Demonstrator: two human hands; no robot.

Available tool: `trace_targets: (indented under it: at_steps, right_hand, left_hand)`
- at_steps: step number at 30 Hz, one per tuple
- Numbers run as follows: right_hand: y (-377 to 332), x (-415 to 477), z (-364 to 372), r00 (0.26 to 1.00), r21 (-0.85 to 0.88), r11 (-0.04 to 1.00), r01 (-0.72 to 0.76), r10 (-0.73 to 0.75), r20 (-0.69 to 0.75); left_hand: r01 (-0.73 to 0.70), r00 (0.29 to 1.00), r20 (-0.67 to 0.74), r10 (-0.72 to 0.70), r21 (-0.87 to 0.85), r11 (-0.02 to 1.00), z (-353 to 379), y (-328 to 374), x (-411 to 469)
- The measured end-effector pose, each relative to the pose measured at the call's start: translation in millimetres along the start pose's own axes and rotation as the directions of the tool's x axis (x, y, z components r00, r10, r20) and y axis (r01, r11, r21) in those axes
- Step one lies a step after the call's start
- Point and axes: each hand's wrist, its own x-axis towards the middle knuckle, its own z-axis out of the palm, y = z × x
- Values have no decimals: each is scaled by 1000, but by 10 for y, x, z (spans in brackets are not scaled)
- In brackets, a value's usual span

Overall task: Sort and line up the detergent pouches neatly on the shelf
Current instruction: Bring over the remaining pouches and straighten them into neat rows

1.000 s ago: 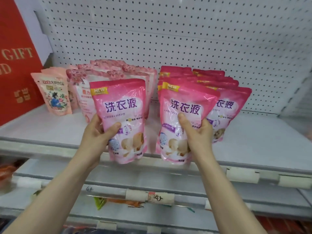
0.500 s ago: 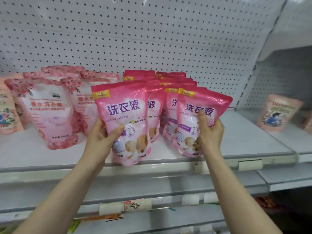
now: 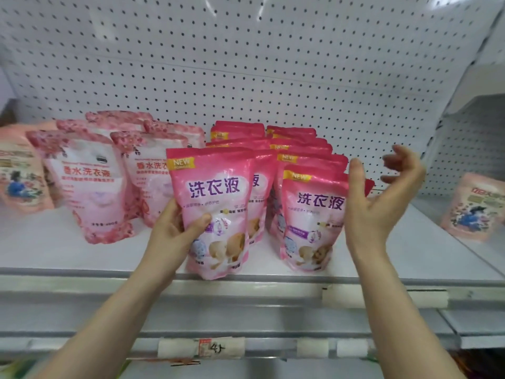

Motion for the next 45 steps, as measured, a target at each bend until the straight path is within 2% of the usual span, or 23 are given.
trace_targets:
  at_steps: [1,2,3,4,6,7,8,9,11,14,19,22,25,27,29,30,33,34,36,38,40,43,45]
  right_hand:
    - [-152,113,31,990,-32,990,137,-136,44]
    - [-316,204,86,958,-21,967,252,-247,147]
    - [-480,262,165,900,10,945,327,-315,300]
    - [-623,291,256,810,30,928,372,-339,479]
    - [-821,295,446,571,13,905,425,-280,772]
    - [-864,287,530,480,-2,903,430,-226,848]
    - [-877,282,596,432,-23,908,418,-176,884]
    - [-863,282,639,416,-46,916,399,-136,899]
    - [-795,280,674,411,-83,922,379,-88,907]
    - [-747,257,682,420,-72,932,356,-91,903]
    - [-818,243,749,440,-36,945,326,-118,890]
    - [-855,224,797,466,-25,962,272,-109,878]
    - [-821,255,839,433,-29,973,228,-74,898]
    - [-790,354,884,464,-28,986,162,-52,884]
    - [-768,477,975,493,-58,980,191,-45,869]
    - [-778,523,1034,460,-73,967,243,-49,887]
    - [-818,544,1259,239,-92,930,357,5,971]
    - [-831,532,1333,199,-100,918,383,24,980]
    - [-837,510,1466,214,-133,908,398,49,976]
    - [-833,493,1562,292,-181,905,386,67,954]
    - [-816,470,1605,329,-196,920,340,79,941]
    - [-774,508,1610,266,-179,953,245,111,958]
    - [-772,614,1625,277,-184,965,186,128,952]
  left_hand:
    - [-2,1000,14,2,-1,1000,25,0,15]
    - [-8,1000,30,8,1,1000,53,2,38]
    - [-16,999,47,16,9,1000,82,2,68]
    - [-26,998,63,25,19,999,112,1,101]
    - [-39,994,100,35,32,999,180,-11,163]
    - [-39,993,117,34,39,998,211,-25,189]
    - [-33,991,128,26,58,998,236,-45,206]
    - [-27,991,133,14,97,995,253,-70,213]
    - [-16,992,124,-8,193,981,237,-125,191]
    - [7,991,126,-42,263,965,132,-201,103]
    - [-29,969,234,-81,431,902,131,-309,11]
    - [-62,973,224,-55,485,873,154,-320,73]
    - [-67,978,205,-46,515,855,130,-312,135]
    - [-46,975,210,-72,507,861,105,-310,143]
    - [-15,967,230,-110,484,875,84,-319,117]
    - [-5,963,237,-126,485,875,76,-328,93]
    - [-18,956,253,-148,554,832,76,-371,7]
    - [-21,957,249,-150,572,820,80,-386,-16]
    - [-24,961,238,-143,586,810,81,-411,-14]
    - [-21,961,234,-145,590,807,70,-428,28]
    - [-7,961,226,-159,596,803,44,-443,81]
    - [0,957,231,-174,602,799,-7,-460,124]
    - [10,942,269,-201,577,817,-33,-449,134]
